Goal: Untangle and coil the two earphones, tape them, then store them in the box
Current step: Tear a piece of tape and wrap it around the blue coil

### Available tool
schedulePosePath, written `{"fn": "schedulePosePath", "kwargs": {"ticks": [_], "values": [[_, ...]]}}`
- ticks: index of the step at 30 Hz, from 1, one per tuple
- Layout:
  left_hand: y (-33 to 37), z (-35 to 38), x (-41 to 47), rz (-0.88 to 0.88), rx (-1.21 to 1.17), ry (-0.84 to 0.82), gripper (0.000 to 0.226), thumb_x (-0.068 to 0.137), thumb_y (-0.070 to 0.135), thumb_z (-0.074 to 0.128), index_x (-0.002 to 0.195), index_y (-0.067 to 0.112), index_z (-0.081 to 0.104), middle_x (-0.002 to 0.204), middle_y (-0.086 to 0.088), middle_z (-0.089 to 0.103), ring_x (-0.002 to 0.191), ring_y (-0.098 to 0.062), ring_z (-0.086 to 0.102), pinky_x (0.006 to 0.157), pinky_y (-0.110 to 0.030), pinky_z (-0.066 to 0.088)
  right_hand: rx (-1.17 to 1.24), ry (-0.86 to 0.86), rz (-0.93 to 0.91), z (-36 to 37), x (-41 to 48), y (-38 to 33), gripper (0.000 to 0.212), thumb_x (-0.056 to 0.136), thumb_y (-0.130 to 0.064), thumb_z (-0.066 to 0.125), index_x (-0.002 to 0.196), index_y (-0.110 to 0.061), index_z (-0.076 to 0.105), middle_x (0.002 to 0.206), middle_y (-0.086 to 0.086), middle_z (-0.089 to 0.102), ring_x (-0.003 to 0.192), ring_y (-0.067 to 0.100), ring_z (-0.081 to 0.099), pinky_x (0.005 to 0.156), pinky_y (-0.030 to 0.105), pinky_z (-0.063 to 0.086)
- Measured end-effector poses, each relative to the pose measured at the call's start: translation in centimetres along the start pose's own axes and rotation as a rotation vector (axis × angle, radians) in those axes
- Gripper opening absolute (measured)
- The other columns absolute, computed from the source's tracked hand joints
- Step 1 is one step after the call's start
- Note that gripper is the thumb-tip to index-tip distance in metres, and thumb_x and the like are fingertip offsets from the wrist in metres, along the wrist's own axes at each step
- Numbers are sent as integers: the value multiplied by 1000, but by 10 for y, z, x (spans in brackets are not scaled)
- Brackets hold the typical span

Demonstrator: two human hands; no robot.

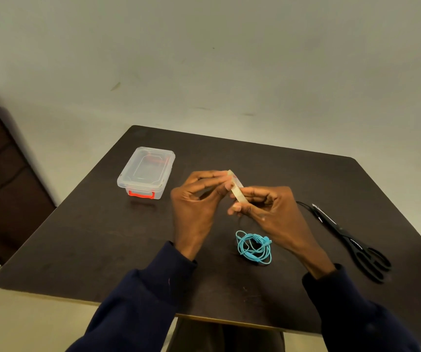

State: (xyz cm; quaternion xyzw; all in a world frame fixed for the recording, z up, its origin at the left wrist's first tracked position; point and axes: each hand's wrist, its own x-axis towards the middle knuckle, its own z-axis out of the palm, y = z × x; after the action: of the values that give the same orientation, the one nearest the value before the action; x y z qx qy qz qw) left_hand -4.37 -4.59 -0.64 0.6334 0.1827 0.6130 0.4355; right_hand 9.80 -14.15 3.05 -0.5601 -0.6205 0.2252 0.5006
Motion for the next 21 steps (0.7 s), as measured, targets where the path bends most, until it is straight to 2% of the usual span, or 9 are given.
{"fn": "schedulePosePath", "kwargs": {"ticks": [3, 6, 9, 12, 15, 17, 19, 21], "values": [[1, -4, 4, 10, 41, -2, 20, 81, 8, 81, 100, 9, 78, 101, -6, 75, 97, -16, 73, 84, -28, 59, -41, 13, -13, 3, 0, 1, 29, 81, -31, 75, 109, -25, 73, 92, -3, 79, 82, 13, 76, 78, 29, 62], [2, -1, 1, 85, 167, 32, 15, 83, 8, 81, 97, 9, 78, 97, -4, 72, 92, -13, 71, 81, -22, 57, -80, 36, -13, 7, 1, 3, 28, 82, -29, 76, 109, -22, 74, 91, -4, 79, 80, 11, 76, 77, 28, 62], [-2, -1, -2, 199, 322, 48, 9, 87, 6, 77, 95, 9, 74, 97, -1, 68, 90, -13, 66, 79, -29, 57, -166, 67, -31, 10, 2, 6, 17, 86, -21, 77, 103, -18, 78, 85, -7, 78, 77, 10, 74, 73, 25, 61], [-4, -2, -2, 215, 372, 21, 3, 91, 9, 74, 93, 10, 71, 95, 5, 66, 86, -13, 65, 74, -36, 57, -273, 113, -84, 9, 0, 5, 19, 86, -28, 76, 101, -16, 79, 78, -9, 76, 67, 8, 72, 64, 23, 59], [2, -1, -1, 80, 283, -24, 6, 96, 15, 69, 94, 9, 70, 91, 4, 72, 85, -13, 70, 75, -38, 59, -370, 143, -128, 5, -1, 5, 34, 84, -38, 75, 105, -12, 78, 78, -8, 76, 65, 3, 72, 62, 21, 58], [9, 1, 0, -78, 136, -69, 8, 98, 14, 65, 95, 7, 68, 89, -1, 75, 85, -18, 74, 77, -38, 61, -440, 143, -136, 0, -1, 4, 38, 84, -45, 73, 103, -13, 79, 74, -9, 75, 62, 1, 70, 59, 18, 55], [17, 3, 5, -284, -95, -74, 11, 100, 8, 60, 98, -2, 65, 89, -14, 76, 86, -26, 76, 78, -39, 63, -446, 133, -117, -6, -4, 4, 35, 87, -44, 72, 101, -12, 79, 71, -9, 74, 59, 3, 69, 54, 17, 52], [24, 0, 15, -459, -243, -85, 16, 101, 8, 58, 103, -6, 65, 92, -21, 76, 88, -33, 76, 79, -41, 63, -432, 127, -104, -11, -9, 5, 33, 91, -37, 70, 107, -9, 77, 75, -8, 75, 64, 3, 70, 59, 21, 55]]}}
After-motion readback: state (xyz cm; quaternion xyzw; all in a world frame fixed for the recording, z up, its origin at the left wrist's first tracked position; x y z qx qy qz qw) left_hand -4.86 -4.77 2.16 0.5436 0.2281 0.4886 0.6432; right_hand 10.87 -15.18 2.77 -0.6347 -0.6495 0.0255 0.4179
